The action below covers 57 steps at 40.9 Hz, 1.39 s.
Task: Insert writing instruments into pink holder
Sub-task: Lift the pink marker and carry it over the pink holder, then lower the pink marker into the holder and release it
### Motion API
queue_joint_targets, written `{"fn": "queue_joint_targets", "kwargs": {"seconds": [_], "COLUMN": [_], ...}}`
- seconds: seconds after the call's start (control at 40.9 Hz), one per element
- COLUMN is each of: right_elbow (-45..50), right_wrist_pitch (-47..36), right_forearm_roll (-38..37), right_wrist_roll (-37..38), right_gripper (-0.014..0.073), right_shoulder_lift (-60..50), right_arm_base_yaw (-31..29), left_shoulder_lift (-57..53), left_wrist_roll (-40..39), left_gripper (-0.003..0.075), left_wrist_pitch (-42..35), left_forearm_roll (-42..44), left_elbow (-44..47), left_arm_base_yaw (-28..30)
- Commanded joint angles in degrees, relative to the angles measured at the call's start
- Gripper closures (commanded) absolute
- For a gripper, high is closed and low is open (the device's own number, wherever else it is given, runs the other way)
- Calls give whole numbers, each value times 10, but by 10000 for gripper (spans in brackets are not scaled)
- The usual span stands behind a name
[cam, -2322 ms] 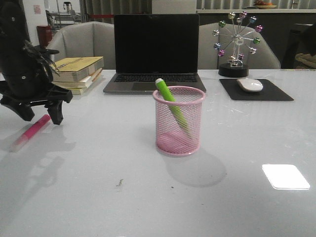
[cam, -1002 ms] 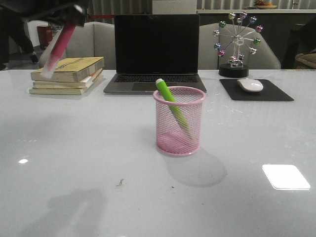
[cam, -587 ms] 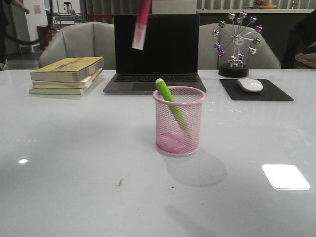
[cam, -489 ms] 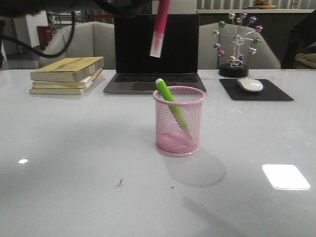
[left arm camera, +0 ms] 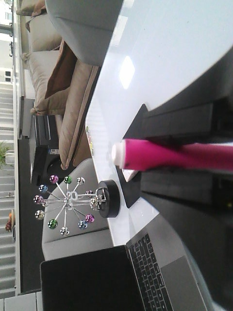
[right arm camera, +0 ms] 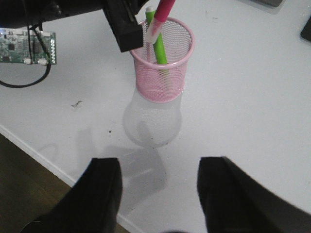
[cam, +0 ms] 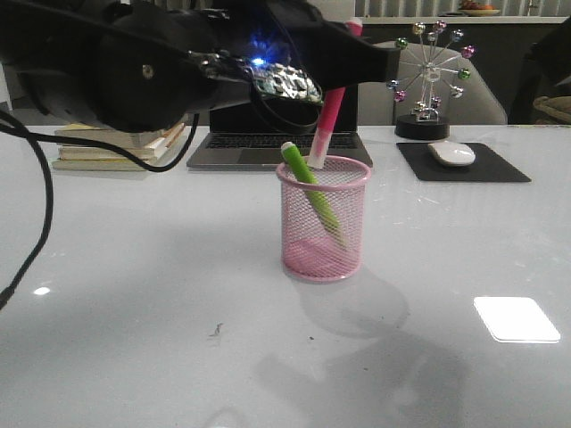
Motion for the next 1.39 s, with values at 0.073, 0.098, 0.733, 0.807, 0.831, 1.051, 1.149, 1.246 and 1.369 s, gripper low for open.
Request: {"fn": "queue_joint_targets", "kwargs": {"seconds": [0.073,0.098,0.733,0.807,0.831,1.051,1.149,1.246,1.369], "right_elbow": [-17,-17,0,16,22,79,92,94,94], "right_wrist_pitch": [-44,-45,-55,-48,-46,-38,-32,-19,-5], "right_forearm_roll": [-1,-1,-21,-21,-21,-21,-21,-21,-21], "right_wrist_roll": [-1,-1,-1,-1,-1,-1,-1,-1,-1], "right_gripper": [126,126,126,126,126,126,126,126,141], "right_shoulder_lift": [-6,-6,-80,-102,-111,-183,-209,-220,-221], "right_arm_base_yaw": [-4,-4,-4,-4,-4,-4,-4,-4,-4], "left_shoulder_lift": [-28,-28,-312,-363,-382,-536,-603,-660,-712], "left_wrist_roll": [-1,-1,2,2,2,1,-1,-4,-6], "left_gripper": [429,406,323,323,323,323,323,330,332], "left_wrist_pitch": [-47,-47,552,644,665,743,746,746,746], "left_forearm_roll": [-2,-2,60,67,67,67,65,64,64], "left_elbow": [-19,-19,-19,-17,-15,94,149,200,241], "left_arm_base_yaw": [-4,-4,26,34,37,43,43,43,43]}}
